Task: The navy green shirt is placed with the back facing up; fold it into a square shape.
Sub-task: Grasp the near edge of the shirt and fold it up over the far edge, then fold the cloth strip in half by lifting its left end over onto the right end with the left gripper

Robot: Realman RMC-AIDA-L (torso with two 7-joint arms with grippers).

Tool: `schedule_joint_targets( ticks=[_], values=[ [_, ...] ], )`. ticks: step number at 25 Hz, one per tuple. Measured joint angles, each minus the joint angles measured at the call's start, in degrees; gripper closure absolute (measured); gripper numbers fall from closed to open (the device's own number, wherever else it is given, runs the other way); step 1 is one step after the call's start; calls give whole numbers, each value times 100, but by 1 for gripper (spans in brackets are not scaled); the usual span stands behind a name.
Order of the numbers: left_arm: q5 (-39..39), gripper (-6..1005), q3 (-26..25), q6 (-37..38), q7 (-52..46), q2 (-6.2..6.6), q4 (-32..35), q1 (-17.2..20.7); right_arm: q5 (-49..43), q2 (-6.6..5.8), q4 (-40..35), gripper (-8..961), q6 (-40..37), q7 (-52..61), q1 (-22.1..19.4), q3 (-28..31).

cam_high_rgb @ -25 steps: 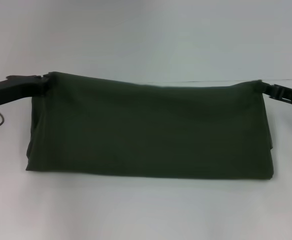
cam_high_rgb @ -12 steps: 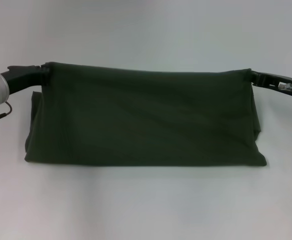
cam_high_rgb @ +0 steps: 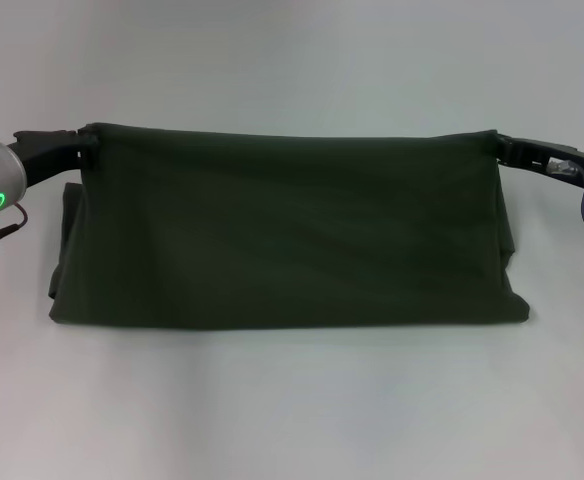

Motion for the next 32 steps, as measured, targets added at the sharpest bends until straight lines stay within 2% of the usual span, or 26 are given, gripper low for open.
schedule_joint_targets(
  ticks=[9,15,17,20,22,26,29,31,32],
  values=[
    [1,994,1,-223,4,-77,13,-26,6,33,87,823,330,-13,84,-294],
    [-48,870,-33,-555,-40,-132,1,-11,6,57,-47,818,415,-31,73,-423],
    [-140,813,-48,-758,-47,-174,0,32,6,46,-131,778,465,-11,42,-403],
    [-369,728,-57,-905,-53,-214,17,124,11,-23,-189,718,484,45,15,-378],
    [-562,671,-61,-871,-77,-217,35,205,17,-116,-198,678,332,206,-21,-396],
    [-845,495,-54,-152,-419,-202,286,526,55,-173,-234,598,-115,349,-130,-375],
    [-958,359,-61,1238,-863,-57,491,866,74,-227,-373,445,-863,571,-292,-393],
    [-1027,283,-60,2110,-1104,58,548,1055,131,-244,-581,343,-1760,771,-491,-379],
    [-1050,245,-64,2464,-1238,104,561,1148,131,-244,-581,275,-1760,771,-491,-379]
  ],
)
